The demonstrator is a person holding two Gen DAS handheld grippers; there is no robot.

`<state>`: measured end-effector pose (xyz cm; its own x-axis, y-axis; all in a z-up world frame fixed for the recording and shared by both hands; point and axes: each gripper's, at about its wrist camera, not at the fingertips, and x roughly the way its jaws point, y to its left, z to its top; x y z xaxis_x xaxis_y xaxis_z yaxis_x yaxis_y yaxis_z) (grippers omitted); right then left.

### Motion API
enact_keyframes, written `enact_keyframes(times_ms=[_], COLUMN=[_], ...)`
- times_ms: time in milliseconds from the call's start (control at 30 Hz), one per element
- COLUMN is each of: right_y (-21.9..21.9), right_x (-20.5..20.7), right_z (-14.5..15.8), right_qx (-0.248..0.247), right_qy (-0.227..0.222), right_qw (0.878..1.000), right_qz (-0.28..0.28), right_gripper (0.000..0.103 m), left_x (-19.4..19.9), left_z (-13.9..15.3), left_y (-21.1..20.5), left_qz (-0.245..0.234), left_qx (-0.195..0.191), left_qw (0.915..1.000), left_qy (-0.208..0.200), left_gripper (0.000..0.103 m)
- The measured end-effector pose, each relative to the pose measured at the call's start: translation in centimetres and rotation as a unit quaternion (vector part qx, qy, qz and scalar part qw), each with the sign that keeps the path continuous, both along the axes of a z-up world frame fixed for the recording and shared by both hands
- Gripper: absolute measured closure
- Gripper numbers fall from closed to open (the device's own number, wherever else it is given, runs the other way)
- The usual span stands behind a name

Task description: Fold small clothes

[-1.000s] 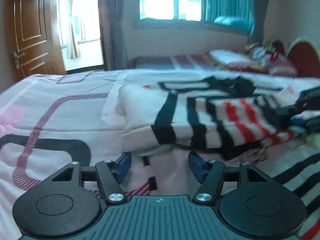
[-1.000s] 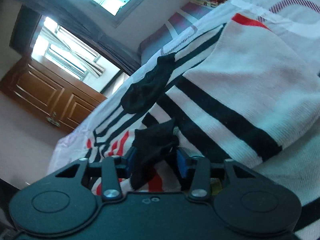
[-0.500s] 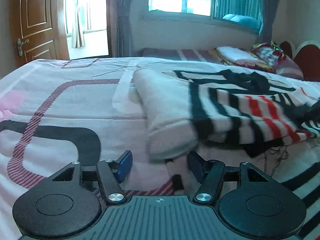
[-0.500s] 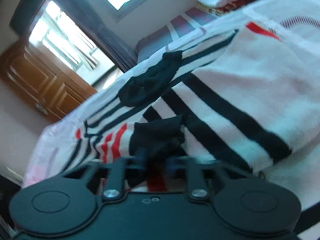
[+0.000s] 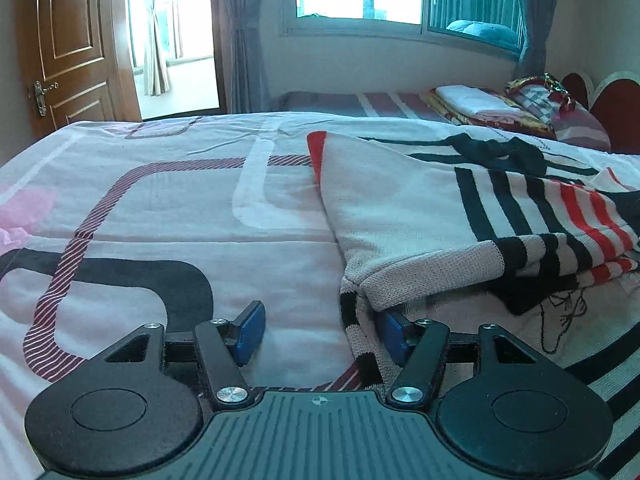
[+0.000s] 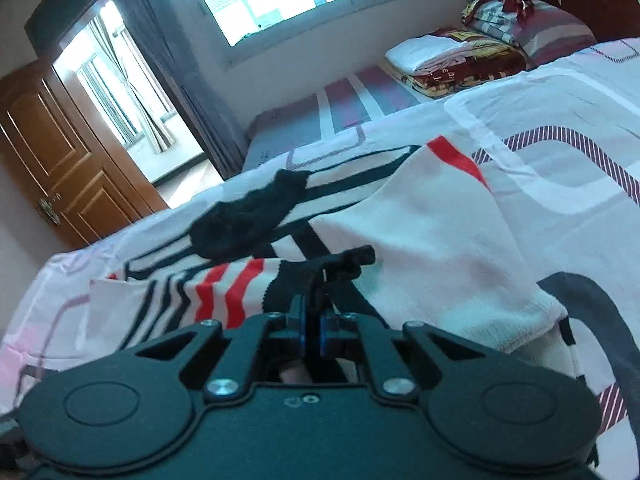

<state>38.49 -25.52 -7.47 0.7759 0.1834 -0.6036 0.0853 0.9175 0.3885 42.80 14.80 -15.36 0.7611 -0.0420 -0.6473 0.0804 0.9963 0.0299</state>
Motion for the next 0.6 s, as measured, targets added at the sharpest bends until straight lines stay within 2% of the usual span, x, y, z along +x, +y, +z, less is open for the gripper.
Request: enact_keyframes(times_ms=[100, 267, 333, 367, 400, 433, 533, 600], right_y=[0.4, 0.1, 0.3, 0.2, -0.1, -0.4, -0.6, 1.1], right_x=[-0.3, 0.9, 0.7, 0.5, 0.1, -0.6, -1.3, -0.7], right_z=[0.0, -2.4, -2.1, -1.9, -1.6, -0.9, 0.8, 1.1], right_qx=[-0.016, -0.032, -0.049, -0.058, -0.068, -0.08, -0.056, -0.071], right_qy=[0.002, 0.031, 0.031, 0.034, 0.031, 0.022, 0.001, 0.003], right_qw=[1.0, 0.999, 0.998, 0.997, 0.997, 0.996, 0.998, 0.995], right_qz=[0.007, 0.007, 0.023, 0.03, 0.029, 0.018, 0.031, 0.063], right_gripper=[0.096, 0.096, 0.093, 0.09, 0.082, 0.08, 0.087, 0.087], left_x=[0.1, -1.1, -2.4, -2.9, -3.0, -2.8, -0.7, 0.6], left_z=[-0.1, 0.9, 1.9, 2.6, 3.1, 3.6, 3.8, 3.3], left_y=[-0.1, 0.5, 1.3, 1.5, 1.3, 0.5, -3.1, -5.3], left_qz=[-0.003, -0.027, -0.035, -0.032, -0.035, -0.042, -0.066, -0.079], left_qx=[0.005, 0.01, -0.004, -0.022, -0.039, -0.053, -0.074, -0.087], left_qw=[1.0, 0.9996, 0.999, 0.9985, 0.9976, 0.9963, 0.994, 0.9925], left_qy=[-0.002, -0.005, -0.027, -0.037, -0.045, -0.052, -0.046, -0.035], left_gripper=[0.041, 0.041, 0.04, 0.04, 0.04, 0.04, 0.041, 0.041])
